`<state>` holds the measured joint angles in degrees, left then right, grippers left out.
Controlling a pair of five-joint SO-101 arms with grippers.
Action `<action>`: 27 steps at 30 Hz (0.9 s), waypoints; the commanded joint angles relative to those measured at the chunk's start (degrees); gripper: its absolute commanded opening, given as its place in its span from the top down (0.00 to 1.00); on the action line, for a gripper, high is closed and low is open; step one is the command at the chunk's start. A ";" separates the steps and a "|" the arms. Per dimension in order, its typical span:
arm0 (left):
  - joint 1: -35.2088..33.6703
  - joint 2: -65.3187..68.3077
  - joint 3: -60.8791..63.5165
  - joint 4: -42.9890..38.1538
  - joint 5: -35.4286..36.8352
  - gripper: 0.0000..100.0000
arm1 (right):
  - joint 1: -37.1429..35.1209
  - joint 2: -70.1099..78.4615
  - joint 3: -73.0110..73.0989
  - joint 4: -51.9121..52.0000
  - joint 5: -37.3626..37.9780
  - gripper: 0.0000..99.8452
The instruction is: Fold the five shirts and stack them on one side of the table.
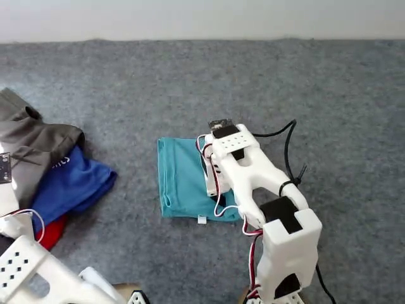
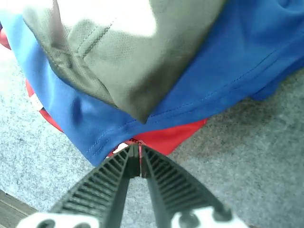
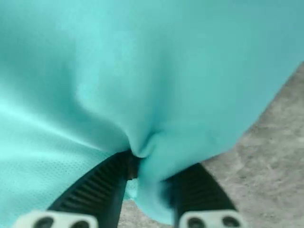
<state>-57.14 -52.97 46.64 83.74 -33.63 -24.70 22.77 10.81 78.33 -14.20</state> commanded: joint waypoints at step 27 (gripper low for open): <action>4.48 -0.26 -0.13 -1.23 0.00 0.98 | 12.70 -10.51 -4.04 -25.89 88.88 0.99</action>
<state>-52.92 -52.97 46.64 82.86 -33.54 -12.31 15.56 7.82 60.04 68.79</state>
